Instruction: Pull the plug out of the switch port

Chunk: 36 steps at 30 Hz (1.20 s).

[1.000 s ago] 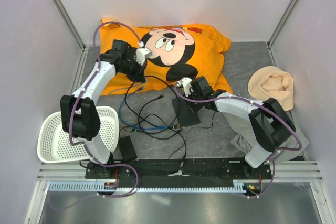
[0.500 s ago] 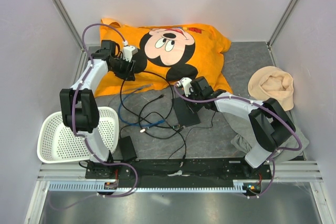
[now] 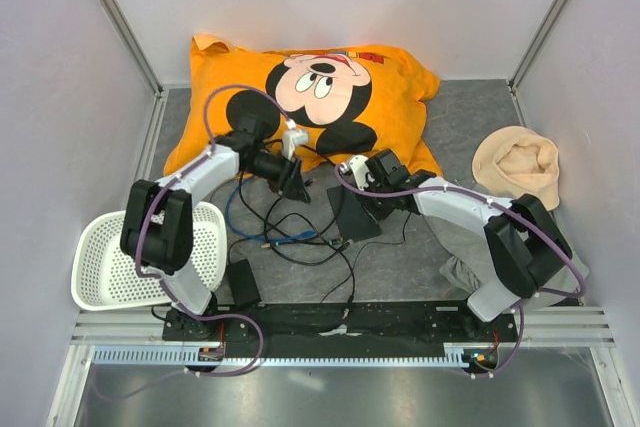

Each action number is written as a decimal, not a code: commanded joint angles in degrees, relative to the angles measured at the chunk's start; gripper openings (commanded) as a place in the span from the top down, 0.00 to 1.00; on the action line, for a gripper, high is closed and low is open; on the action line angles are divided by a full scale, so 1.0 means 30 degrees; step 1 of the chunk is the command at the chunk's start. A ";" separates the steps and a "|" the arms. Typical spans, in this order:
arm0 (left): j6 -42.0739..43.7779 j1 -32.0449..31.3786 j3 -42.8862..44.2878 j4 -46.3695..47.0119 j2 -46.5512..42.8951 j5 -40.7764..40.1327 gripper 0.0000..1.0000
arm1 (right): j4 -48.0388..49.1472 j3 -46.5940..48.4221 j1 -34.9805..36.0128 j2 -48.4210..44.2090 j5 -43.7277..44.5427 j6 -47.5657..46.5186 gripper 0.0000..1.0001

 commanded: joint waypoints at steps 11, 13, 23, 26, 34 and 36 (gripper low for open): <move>-0.4393 -0.4003 0.1241 0.3903 0.3675 -0.9858 0.71 | -0.1600 -0.1145 -0.0644 -0.1783 -0.0051 0.0216 0.69; -0.4535 -0.4032 0.1945 0.4166 0.4525 -0.9217 0.73 | -0.1600 -0.1028 -0.0819 -0.1754 -0.0023 0.0216 0.69; -0.4743 -0.5263 0.7013 0.4111 0.8917 -0.5406 0.75 | -0.1659 -0.0676 -0.2284 -0.1812 -0.0081 0.0802 0.69; -0.4422 -0.5147 0.8131 0.3320 0.8720 -0.6983 0.73 | -0.1718 -0.0472 -0.2490 -0.1783 -0.0198 0.0831 0.69; -0.3079 -0.3886 0.3984 0.1791 0.2074 -0.6231 0.62 | -0.1689 0.0818 -0.2519 -0.1754 -0.2888 0.1707 0.70; -0.2548 -0.3857 0.2834 0.2057 0.0812 -0.4162 0.62 | -0.1543 0.0818 -0.2490 -0.1461 -0.3244 0.1914 0.70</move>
